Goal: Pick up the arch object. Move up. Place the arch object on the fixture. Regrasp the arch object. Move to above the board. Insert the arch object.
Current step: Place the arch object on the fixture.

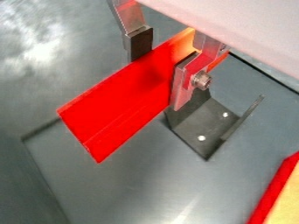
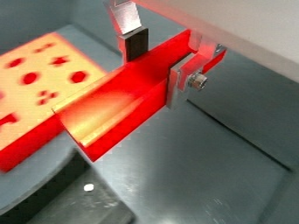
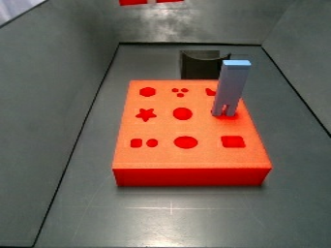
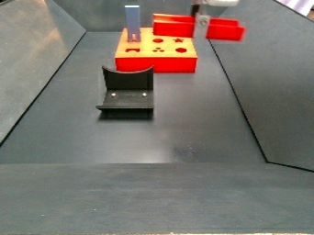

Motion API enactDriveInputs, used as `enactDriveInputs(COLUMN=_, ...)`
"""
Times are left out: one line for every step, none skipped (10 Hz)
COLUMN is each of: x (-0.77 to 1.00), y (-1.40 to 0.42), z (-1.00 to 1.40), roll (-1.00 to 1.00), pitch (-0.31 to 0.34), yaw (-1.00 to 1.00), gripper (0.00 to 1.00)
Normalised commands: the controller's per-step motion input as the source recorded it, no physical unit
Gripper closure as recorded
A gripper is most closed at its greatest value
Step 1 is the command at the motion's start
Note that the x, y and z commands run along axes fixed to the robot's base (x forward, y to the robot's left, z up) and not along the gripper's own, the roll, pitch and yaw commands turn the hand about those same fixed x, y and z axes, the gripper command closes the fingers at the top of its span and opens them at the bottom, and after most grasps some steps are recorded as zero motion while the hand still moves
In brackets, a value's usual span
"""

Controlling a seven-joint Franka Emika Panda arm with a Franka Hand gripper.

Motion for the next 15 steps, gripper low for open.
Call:
enactDriveInputs(x=1.00, y=-0.40, z=0.07, roll=-0.08, pitch=0.065, yaw=1.00, gripper=1.00)
enactDriveInputs(x=1.00, y=-0.36, z=0.07, roll=-0.08, pitch=0.070, yaw=1.00, gripper=1.00)
enactDriveInputs(x=1.00, y=-0.33, z=0.06, roll=-0.09, pitch=0.079, yaw=1.00, gripper=1.00)
enactDriveInputs(x=1.00, y=-0.31, z=0.06, roll=-0.09, pitch=0.084, yaw=1.00, gripper=1.00)
enactDriveInputs(x=1.00, y=-0.27, z=0.05, roll=-0.10, pitch=0.095, yaw=1.00, gripper=1.00)
enactDriveInputs(x=1.00, y=-0.26, z=0.04, roll=-0.10, pitch=0.101, yaw=1.00, gripper=1.00)
enactDriveInputs(x=1.00, y=-0.21, z=0.04, roll=-0.12, pitch=0.118, yaw=1.00, gripper=1.00)
enactDriveInputs(x=1.00, y=-0.18, z=0.03, roll=-0.12, pitch=0.130, yaw=1.00, gripper=1.00)
enactDriveInputs(x=1.00, y=-0.16, z=0.03, roll=-0.13, pitch=0.144, yaw=1.00, gripper=1.00)
enactDriveInputs(x=1.00, y=-0.13, z=0.02, roll=-0.15, pitch=0.165, yaw=1.00, gripper=1.00)
enactDriveInputs(x=1.00, y=-0.11, z=0.02, roll=-0.16, pitch=0.183, yaw=1.00, gripper=1.00)
enactDriveInputs(x=1.00, y=-0.10, z=0.02, roll=-0.18, pitch=0.205, yaw=1.00, gripper=1.00)
enactDriveInputs(x=1.00, y=-0.08, z=0.02, roll=-0.19, pitch=0.229, yaw=1.00, gripper=1.00)
enactDriveInputs(x=0.77, y=0.45, z=-0.19, roll=-0.91, pitch=0.121, yaw=1.00, gripper=1.00)
enactDriveInputs(x=0.64, y=0.45, z=-0.18, roll=-1.00, pitch=0.133, yaw=0.91, gripper=1.00)
